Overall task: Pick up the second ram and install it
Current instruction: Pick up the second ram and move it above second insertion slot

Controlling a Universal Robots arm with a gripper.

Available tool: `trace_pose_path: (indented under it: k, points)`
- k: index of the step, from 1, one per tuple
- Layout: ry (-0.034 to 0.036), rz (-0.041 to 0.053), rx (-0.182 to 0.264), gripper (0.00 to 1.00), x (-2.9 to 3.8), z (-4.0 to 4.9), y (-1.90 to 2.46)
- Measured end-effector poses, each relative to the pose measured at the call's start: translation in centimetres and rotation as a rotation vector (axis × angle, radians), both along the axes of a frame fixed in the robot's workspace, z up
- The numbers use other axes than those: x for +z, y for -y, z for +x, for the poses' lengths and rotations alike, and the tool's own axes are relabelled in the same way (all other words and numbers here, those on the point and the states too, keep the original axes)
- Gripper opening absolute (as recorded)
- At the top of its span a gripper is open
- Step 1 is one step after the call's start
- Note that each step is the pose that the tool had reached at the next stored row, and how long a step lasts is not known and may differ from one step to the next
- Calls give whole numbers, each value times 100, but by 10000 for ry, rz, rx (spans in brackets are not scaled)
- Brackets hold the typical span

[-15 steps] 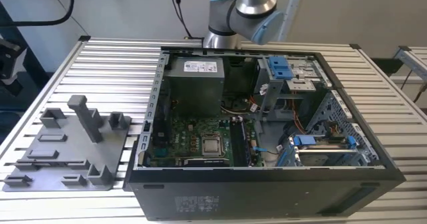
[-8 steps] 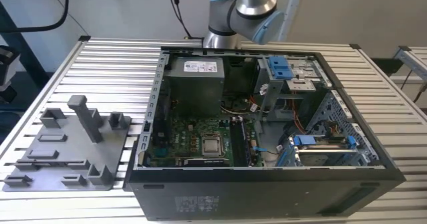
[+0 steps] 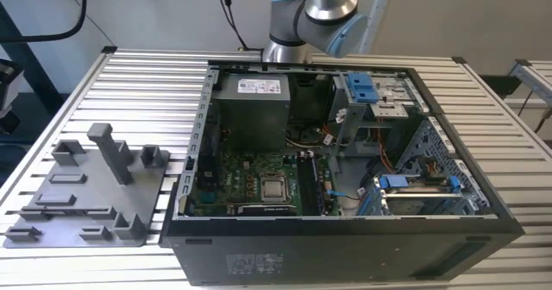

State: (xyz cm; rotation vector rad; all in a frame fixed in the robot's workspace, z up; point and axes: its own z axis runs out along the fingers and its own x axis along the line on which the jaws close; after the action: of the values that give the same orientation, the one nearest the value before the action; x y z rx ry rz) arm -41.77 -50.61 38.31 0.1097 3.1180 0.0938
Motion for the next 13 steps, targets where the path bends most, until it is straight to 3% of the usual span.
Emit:
trace_pose_path:
  k: [13]
  points:
    - [0, 16, 25, 11, 0, 0, 1]
